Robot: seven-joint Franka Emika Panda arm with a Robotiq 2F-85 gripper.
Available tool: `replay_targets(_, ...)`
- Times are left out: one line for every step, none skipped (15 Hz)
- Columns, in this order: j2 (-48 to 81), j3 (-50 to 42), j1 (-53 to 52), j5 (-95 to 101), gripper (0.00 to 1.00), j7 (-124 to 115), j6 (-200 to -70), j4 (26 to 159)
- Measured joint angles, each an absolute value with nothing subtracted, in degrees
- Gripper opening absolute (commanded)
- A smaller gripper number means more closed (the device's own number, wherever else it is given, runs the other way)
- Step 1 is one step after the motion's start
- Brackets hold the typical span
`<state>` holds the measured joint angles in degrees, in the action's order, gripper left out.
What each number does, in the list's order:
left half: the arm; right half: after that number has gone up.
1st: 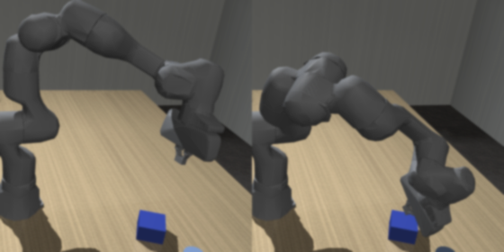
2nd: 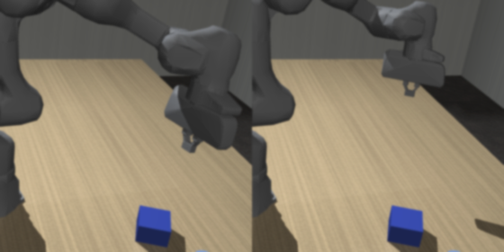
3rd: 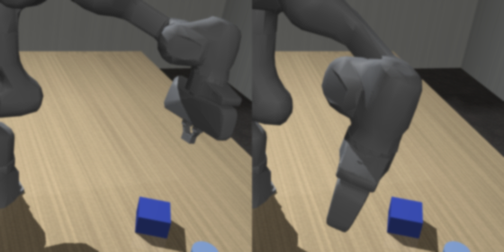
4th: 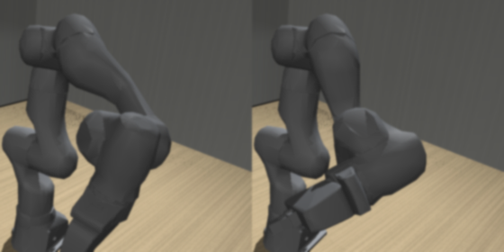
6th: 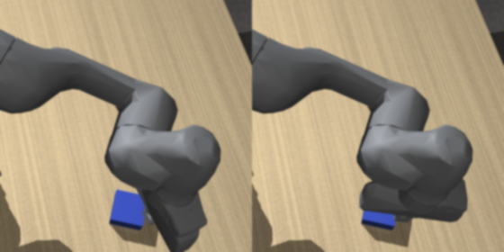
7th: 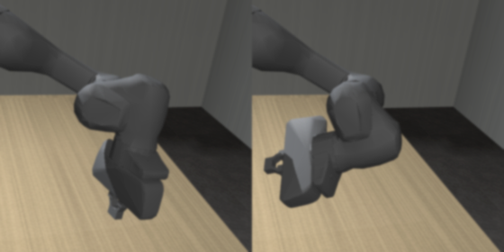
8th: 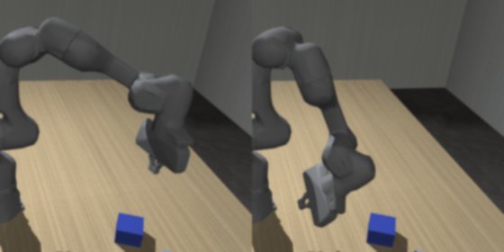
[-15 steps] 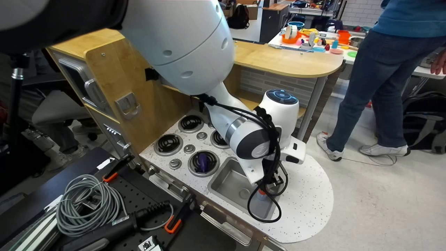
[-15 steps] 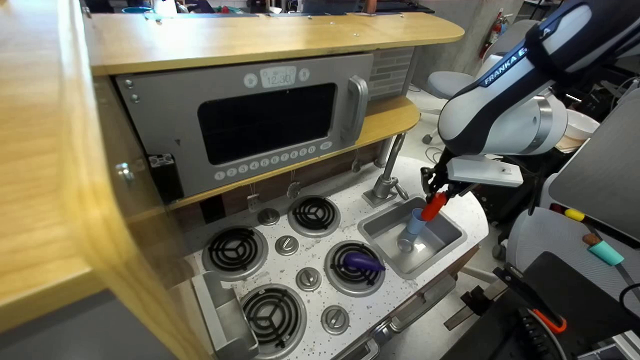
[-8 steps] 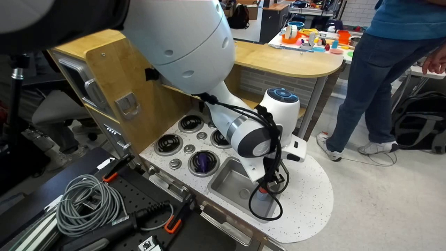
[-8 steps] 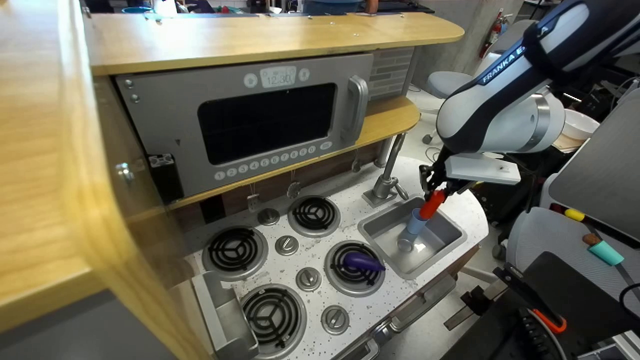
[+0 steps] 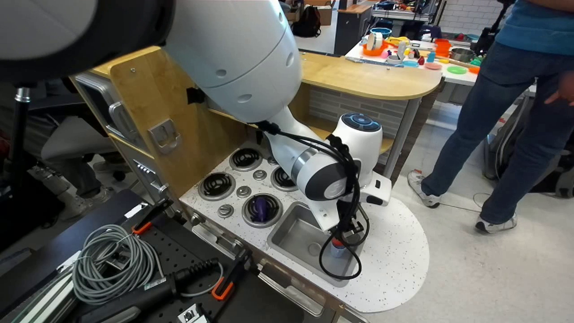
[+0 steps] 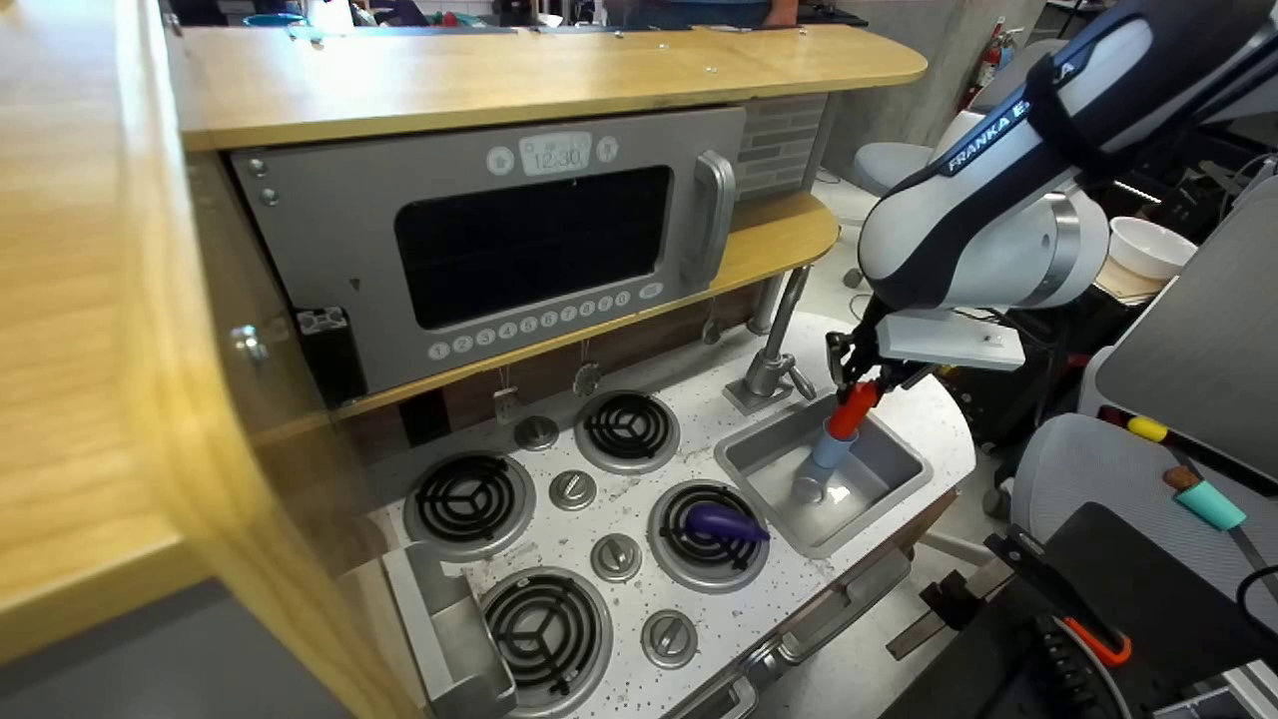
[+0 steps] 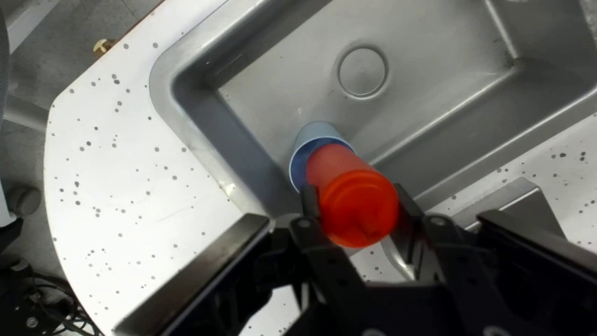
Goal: Put the sauce bottle in the blue cup
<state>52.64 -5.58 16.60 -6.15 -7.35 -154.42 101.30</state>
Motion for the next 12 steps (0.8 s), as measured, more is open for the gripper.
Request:
replay_targets(52.9, -5.5, 16.5, -6.2, 0.78, -7.4, -154.2, 101.0)
replay_targets(53.1, -5.5, 16.4, -6.2, 0.84, -7.4, -154.1, 100.8)
replay_targets(53.2, -5.5, 16.3, -6.2, 0.93, -7.4, -154.0, 100.5)
replay_targets(53.3, -5.5, 16.2, -6.2, 0.99, -7.4, -153.9, 100.4)
replay_targets(53.3, -5.5, 16.2, -6.2, 1.0, -7.4, -153.8, 100.2)
replay_targets(53.3, -5.5, 16.2, -6.2, 1.0, -7.3, -153.8, 100.1)
replay_targets(53.3, -5.5, 16.2, -6.2, 1.0, -7.3, -153.8, 100.0)
replay_targets(53.3, -5.5, 16.2, -6.2, 1.0, -7.3, -153.8, 100.0)
replay_targets(53.2, -5.5, 16.2, -6.2, 1.0, -7.2, -153.8, 100.0)
replay_targets(53.1, -5.4, 16.2, -6.2, 1.0, -7.1, -153.7, 100.0)
replay_targets(52.9, -5.4, 16.2, -6.2, 1.0, -6.9, -153.6, 100.1)
replay_targets(52.6, -5.3, 16.2, -6.2, 1.0, -6.6, -153.2, 100.3)
